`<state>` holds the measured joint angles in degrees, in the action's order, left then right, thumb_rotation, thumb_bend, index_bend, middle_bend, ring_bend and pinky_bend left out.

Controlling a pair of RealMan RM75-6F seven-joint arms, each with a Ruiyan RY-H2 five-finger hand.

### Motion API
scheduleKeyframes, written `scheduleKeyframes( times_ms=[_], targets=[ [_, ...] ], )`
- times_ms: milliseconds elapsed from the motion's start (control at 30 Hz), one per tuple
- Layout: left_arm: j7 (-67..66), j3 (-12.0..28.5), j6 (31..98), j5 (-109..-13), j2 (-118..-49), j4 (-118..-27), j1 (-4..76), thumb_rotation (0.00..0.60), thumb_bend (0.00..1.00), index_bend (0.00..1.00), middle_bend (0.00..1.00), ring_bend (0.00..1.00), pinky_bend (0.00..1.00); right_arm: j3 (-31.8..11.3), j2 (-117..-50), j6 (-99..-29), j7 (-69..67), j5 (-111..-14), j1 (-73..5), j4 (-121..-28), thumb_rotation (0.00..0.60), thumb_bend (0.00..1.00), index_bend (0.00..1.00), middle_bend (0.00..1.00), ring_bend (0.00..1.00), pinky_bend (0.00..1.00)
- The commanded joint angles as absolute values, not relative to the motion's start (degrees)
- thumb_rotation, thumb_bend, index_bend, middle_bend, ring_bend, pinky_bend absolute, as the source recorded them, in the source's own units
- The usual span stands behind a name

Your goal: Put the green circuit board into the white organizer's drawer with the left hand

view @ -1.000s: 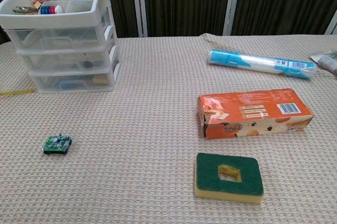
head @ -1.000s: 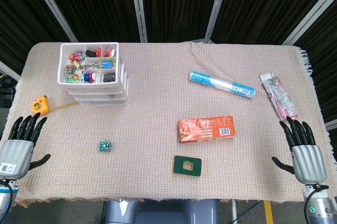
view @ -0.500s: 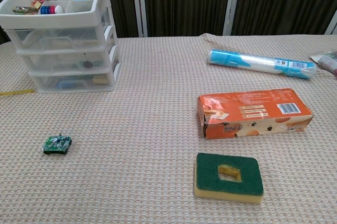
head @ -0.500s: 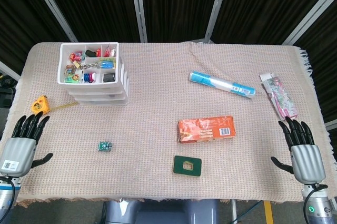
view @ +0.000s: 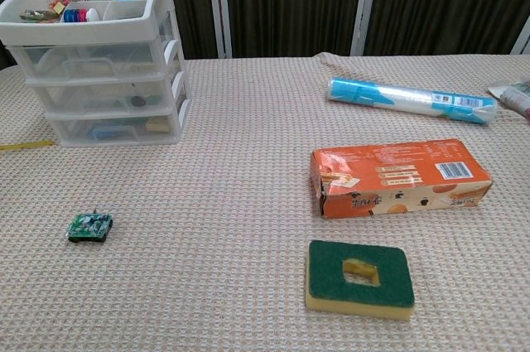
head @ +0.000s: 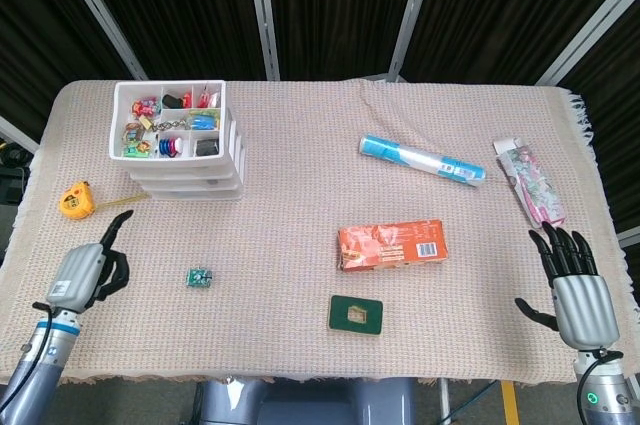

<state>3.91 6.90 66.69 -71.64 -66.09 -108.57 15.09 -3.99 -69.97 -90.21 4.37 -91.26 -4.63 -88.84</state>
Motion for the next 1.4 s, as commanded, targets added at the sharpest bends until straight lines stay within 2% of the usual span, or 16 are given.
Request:
scheduleKeyframes(
  times_ms=[33, 267, 567, 1100, 1400],
  targets=[
    [12.54, 11.93, 56.87, -62.60, -65.39, -110.76, 20.79, 0.600, 0.80, 0.00, 0.88, 0.86, 0.66, -3.99, -69.96, -90.23, 4.40, -91.26, -4.63, -88.79, 0.600, 0.00, 0.07, 0.00, 0.00, 0.00],
    [13.93, 16.35, 52.09, -53.74, -69.74, -105.26, 26.53, 0.600, 0.80, 0.00, 0.89, 0.86, 0.67, -4.03, -69.98, -90.20, 4.44, -91.19, -4.63, -88.78, 0.600, 0.00, 0.07, 0.00, 0.00, 0.00],
    [14.03, 18.19, 49.51, -45.14, -73.00, -102.04, 30.12, 0.600, 0.81, 0.00, 0.89, 0.86, 0.67, -4.03, -69.86, -89.97, 4.20, -91.02, -4.68, -88.91, 0.600, 0.00, 0.07, 0.00, 0.00, 0.00],
    [16.14, 19.70, 45.51, -38.98, -75.15, -97.11, 32.70, 0.600, 0.81, 0.00, 0.90, 0.87, 0.67, -3.95, -69.84, -90.01, 4.17, -91.15, -4.65, -88.98, 0.600, 0.00, 0.07, 0.00, 0.00, 0.00],
    [17.48, 20.53, 44.30, -39.04, -75.76, -96.85, 33.49, 0.600, 0.81, 0.00, 0.90, 0.87, 0.67, -3.94, -69.85, -90.07, 4.12, -91.27, -4.65, -88.92, 0.600, 0.00, 0.07, 0.00, 0.00, 0.00]
  ],
)
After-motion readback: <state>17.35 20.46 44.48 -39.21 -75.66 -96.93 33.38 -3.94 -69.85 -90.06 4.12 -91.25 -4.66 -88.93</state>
